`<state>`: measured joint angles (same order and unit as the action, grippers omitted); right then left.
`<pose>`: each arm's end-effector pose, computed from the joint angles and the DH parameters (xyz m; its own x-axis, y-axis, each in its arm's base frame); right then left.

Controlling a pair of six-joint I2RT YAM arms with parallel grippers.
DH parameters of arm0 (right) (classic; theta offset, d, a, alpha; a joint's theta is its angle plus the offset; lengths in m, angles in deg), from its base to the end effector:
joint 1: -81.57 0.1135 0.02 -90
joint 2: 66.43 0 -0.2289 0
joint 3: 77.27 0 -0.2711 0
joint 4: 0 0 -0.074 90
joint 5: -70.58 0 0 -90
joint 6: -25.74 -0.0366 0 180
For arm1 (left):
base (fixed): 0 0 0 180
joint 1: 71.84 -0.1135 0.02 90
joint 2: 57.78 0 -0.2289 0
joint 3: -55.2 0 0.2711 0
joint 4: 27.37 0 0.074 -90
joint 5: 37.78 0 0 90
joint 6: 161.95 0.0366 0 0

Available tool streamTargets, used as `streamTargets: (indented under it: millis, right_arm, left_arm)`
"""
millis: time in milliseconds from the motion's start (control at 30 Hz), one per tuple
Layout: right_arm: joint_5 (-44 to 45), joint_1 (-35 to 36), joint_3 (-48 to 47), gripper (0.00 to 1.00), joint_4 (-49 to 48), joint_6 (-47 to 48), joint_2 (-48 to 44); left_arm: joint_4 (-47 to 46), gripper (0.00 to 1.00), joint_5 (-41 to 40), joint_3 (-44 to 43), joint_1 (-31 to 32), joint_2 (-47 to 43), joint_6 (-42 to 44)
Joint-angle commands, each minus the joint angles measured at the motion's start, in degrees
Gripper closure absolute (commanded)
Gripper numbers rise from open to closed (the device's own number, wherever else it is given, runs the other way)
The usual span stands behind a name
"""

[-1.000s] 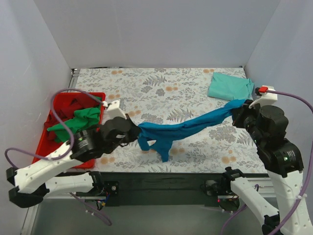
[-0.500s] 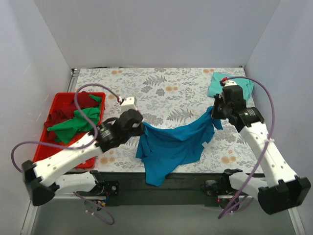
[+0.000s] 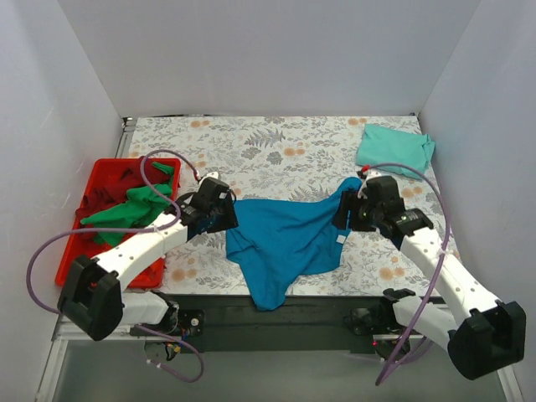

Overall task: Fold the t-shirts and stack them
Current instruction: Flatten the tshirt out

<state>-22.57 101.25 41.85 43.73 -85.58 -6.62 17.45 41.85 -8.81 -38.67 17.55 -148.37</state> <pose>0.2415 0.0885 0.2415 -0.7305 0.1243 -0.6715 -0.1167 0.9461 0.3021 0.2456 -0.1527 0.1904 -0.6047 -0.7470 -0.2761 -0.5690 0.6478 -0.5065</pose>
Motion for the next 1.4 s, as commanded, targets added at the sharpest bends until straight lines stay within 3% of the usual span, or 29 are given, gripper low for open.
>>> streamTargets:
  millis: [0,300,1033,1167,1200,1267,1367]
  right_arm:
    - [-2.8,2.9,8.7,0.32,-4.0,-4.6,-4.2]
    - [-0.6,7.3,18.8,0.34,-4.3,-10.0,-11.6]
    - [1.8,13.1,23.8,0.45,-11.6,-12.4,-2.3]
    - [2.3,13.1,23.0,0.7,-11.9,-11.2,0.3]
    - [2.5,13.2,22.4,0.85,-11.8,-10.6,0.6]
    - [2.9,13.1,21.7,0.99,-10.9,-10.6,0.9]
    - [7.1,13.1,19.4,0.99,-7.4,-10.1,-0.5]
  left_arm:
    - [-2.1,0.57,6.1,5.9,0.3,-5.7,-3.8]
    - [-4.1,0.61,8.5,14.0,1.5,-10.1,-8.3]
    - [-6.4,0.59,10.3,16.2,1.5,-11.2,-10.5]
    - [-6.8,0.59,10.3,16.0,1.5,-10.4,-10.6]
    - [-6.8,0.59,10.3,16.0,1.5,-10.0,-10.6]
    - [-7.2,0.59,10.3,15.9,1.5,-9.5,-10.9]
    - [-7.9,0.59,9.2,15.8,2.4,-8.4,-11.6]
